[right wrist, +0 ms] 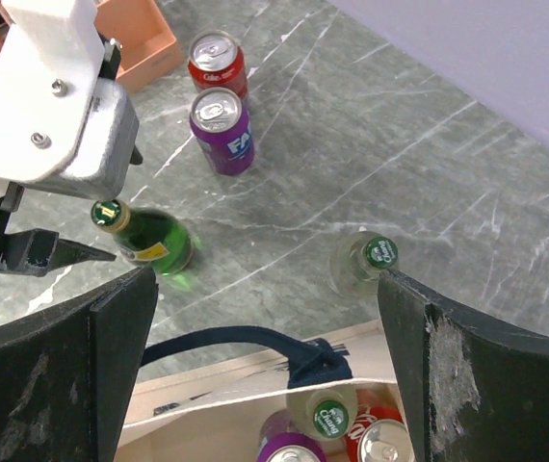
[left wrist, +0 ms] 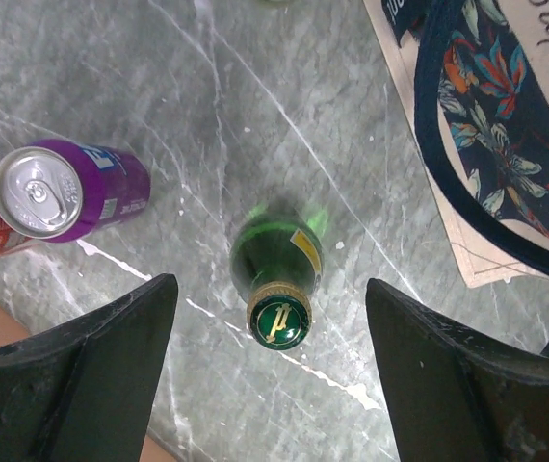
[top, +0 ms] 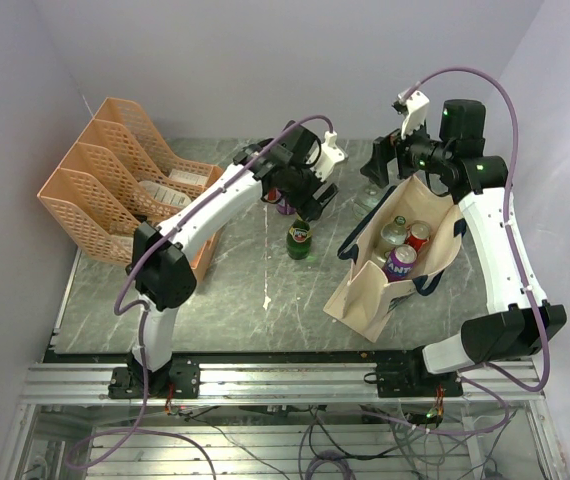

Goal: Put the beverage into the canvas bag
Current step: Pick up the drink from the center of the board.

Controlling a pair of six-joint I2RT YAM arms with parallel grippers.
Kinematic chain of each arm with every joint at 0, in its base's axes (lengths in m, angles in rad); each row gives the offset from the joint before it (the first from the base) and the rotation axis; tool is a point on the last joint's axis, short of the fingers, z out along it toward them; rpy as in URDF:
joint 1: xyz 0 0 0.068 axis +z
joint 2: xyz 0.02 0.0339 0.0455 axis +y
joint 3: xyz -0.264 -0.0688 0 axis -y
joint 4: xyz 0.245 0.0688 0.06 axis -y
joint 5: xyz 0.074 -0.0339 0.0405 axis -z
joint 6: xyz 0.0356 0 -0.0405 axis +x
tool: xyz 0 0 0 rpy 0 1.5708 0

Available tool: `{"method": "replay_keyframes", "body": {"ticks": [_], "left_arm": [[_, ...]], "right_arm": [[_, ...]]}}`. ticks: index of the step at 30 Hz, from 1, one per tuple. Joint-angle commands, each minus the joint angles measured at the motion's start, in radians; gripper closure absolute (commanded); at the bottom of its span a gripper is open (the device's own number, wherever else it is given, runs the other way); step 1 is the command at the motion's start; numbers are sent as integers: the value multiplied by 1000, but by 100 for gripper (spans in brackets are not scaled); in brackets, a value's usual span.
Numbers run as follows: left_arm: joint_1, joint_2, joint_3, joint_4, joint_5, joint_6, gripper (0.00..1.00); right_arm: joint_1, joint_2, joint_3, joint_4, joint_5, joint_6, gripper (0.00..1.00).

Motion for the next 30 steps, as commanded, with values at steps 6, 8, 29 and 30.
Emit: {"method": "replay_keyframes", "body": {"ticks": [6,8,29,30], "left_arm": [[5,45,12,-76,-5,11,20],[5,51,9,-88,-6,16,23],[4,40,18,-56,4,64,93],[4,26,26,-46,3,76,93]], "right_arm": [[4,-7,-5,50,100,-22,3],[2,-8,-8,50,114,-34,3],[-86,-53,-46,60,94,-34,4],[-98,-53,-43,60,92,-34,4]]}}
